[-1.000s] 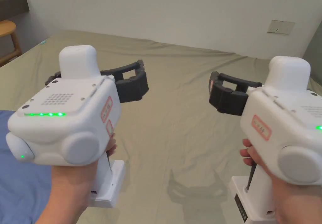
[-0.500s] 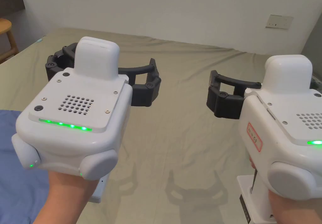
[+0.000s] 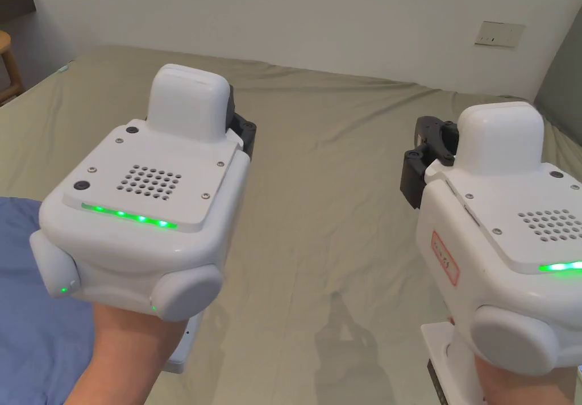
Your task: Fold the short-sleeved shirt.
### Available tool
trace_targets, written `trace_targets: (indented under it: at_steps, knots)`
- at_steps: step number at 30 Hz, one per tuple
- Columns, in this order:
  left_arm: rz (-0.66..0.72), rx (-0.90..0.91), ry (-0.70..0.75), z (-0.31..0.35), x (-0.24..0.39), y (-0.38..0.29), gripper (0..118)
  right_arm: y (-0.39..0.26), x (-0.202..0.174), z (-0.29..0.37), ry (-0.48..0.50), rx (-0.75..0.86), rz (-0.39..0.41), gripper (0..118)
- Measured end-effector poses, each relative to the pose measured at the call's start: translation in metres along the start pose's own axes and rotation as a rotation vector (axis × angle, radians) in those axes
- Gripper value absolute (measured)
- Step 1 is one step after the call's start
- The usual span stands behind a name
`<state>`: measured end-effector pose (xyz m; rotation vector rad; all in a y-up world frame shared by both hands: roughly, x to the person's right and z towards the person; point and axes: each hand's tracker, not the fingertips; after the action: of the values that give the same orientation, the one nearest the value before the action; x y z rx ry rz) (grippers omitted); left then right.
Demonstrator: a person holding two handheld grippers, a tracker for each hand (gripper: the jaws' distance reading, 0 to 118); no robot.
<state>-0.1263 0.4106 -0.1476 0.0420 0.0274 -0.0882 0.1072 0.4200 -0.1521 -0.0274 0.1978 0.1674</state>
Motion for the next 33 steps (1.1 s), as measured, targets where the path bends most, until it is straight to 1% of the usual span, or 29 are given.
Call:
trace_targets:
  at_steps: [4, 11, 15, 19, 23, 27, 30, 33]
  knots:
    - [-0.009, -0.011, 0.001, 0.0, 0.0, -0.003, 0, -0.002, 0.001, -0.001, -0.026, -0.008, 0.018, 1]
    - [0.001, -0.02, -0.02, -0.002, 0.0, -0.002, 0, -0.002, 0.002, -0.002, -0.025, -0.016, 0.028, 1]
    - [-0.022, -0.019, -0.014, -0.003, 0.002, -0.002, 0, 0.0, 0.0, -0.002, -0.025, -0.014, 0.037, 1]
    - [-0.044, -0.019, -0.002, -0.004, -0.001, -0.003, 0, 0.001, -0.005, -0.004, -0.028, -0.009, 0.089, 1]
    - [-0.032, -0.029, 0.028, 0.0, -0.013, -0.004, 0, 0.001, -0.009, -0.008, 0.02, -0.019, 0.06, 1]
    - [-0.047, -0.039, 0.105, 0.017, -0.036, -0.004, 0, 0.001, -0.026, -0.012, 0.07, -0.001, 0.063, 1]
    - [-0.08, -0.04, 0.201, 0.037, -0.061, -0.002, 0, 0.003, -0.046, -0.017, 0.158, 0.029, 0.033, 1]
    - [-0.109, -0.048, 0.315, 0.059, -0.088, 0.001, 0, 0.004, -0.072, -0.022, 0.235, 0.058, 0.023, 1]
